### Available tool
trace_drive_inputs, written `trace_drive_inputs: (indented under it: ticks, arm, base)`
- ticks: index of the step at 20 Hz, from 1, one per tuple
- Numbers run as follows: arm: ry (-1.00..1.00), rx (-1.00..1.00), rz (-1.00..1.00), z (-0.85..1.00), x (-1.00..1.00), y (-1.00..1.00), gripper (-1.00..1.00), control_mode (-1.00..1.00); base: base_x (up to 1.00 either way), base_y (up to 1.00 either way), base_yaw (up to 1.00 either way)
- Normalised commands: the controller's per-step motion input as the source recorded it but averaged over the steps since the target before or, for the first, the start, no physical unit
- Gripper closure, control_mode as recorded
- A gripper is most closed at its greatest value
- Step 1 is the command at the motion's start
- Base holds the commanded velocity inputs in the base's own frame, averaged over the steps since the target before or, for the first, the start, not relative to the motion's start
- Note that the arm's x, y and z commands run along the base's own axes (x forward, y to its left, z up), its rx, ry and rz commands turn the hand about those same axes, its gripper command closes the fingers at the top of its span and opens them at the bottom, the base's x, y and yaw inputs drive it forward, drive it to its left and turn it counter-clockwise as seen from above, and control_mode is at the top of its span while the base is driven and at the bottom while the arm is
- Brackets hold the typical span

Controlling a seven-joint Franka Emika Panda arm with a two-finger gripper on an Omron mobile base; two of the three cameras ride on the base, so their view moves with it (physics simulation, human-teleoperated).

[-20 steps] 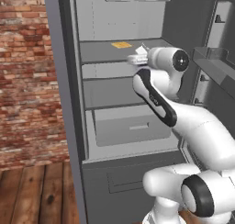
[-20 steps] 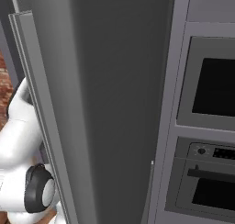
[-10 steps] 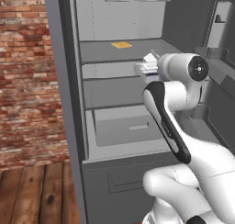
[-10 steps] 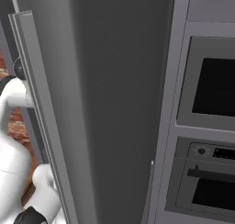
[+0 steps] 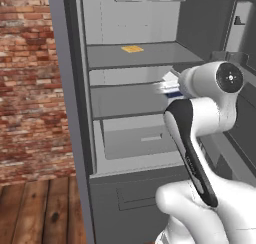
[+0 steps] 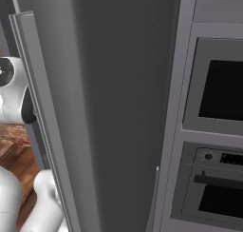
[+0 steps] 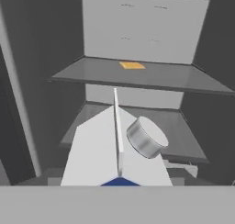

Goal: Take out the milk from the fridge and place it on the tray on the counter. Then take the sugar cube near the tray and place it in the tray.

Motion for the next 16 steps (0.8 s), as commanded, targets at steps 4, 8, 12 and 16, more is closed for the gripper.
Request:
trace_drive_inputs:
  ticks: [4,8,12,16]
  arm:
    - [0.03,-0.02,0.00,-0.43,-0.51,0.00,1.00,-1.00]
    - [0.08,-0.02,0.00,-0.35,-0.39,0.00,1.00,-1.00]
    - [0.07,0.00,0.00,-0.29,-0.11,0.00,1.00,-1.00]
    - [0.00,0.00,0.00,-0.17,0.00,0.00,1.00,-1.00]
  base:
    - [0.00,0.00,0.00]
    - [0.00,0.00,0.00]
    - [0.00,0.00,0.00]
    - [0.00,0.00,0.00]
